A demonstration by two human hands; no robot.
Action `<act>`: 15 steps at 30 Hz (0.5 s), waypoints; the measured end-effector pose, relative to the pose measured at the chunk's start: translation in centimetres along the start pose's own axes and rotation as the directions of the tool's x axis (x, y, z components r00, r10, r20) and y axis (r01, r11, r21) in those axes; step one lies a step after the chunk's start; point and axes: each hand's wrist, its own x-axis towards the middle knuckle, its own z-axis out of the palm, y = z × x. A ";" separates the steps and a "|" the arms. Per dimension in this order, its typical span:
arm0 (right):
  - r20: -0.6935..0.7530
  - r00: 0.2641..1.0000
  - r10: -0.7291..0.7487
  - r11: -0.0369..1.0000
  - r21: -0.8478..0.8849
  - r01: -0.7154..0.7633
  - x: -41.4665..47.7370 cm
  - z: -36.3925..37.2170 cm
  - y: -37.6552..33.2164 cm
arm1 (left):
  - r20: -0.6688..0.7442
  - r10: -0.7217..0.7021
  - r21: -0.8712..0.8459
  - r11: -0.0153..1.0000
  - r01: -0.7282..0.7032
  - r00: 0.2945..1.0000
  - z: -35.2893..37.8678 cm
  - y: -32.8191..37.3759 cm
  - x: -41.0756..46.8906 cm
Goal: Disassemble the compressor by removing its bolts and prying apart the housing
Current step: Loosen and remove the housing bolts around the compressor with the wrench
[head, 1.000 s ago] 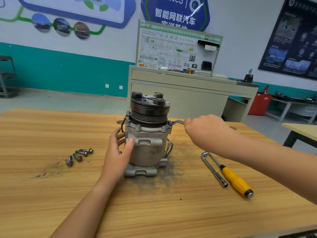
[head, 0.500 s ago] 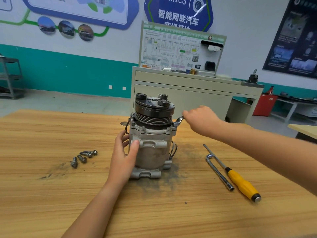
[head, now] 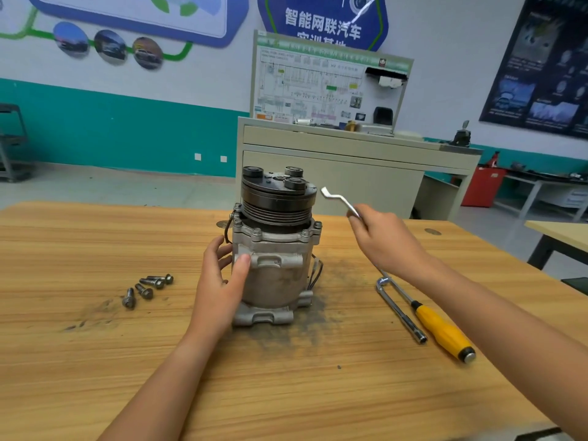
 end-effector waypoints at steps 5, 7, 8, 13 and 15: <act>0.106 0.994 -0.001 0.964 -0.263 0.030 -1.6 -1.0 -0.5 | -0.004 -0.003 0.005 1.000 0.003 1.000 0.1 0.2 -0.1; 0.145 0.989 0.026 0.935 -0.353 0.027 -1.5 -1.2 -0.8 | -0.003 -0.004 0.001 1.000 0.004 1.000 0.0 0.2 -0.1; 0.159 0.987 0.032 0.921 -0.388 0.033 -1.4 -1.3 -1.0 | -0.002 -0.006 -0.001 1.000 0.006 1.000 0.0 0.3 -0.2; 0.245 0.969 -0.041 0.781 -0.597 0.184 -1.0 -2.4 -3.4 | -0.002 -0.010 -0.001 1.000 0.010 1.000 0.0 0.3 -0.3; 0.290 0.954 -0.075 0.716 -0.651 0.254 -1.1 -2.6 -4.4 | 0.000 -0.017 -0.003 1.000 0.017 1.000 0.1 0.3 -0.3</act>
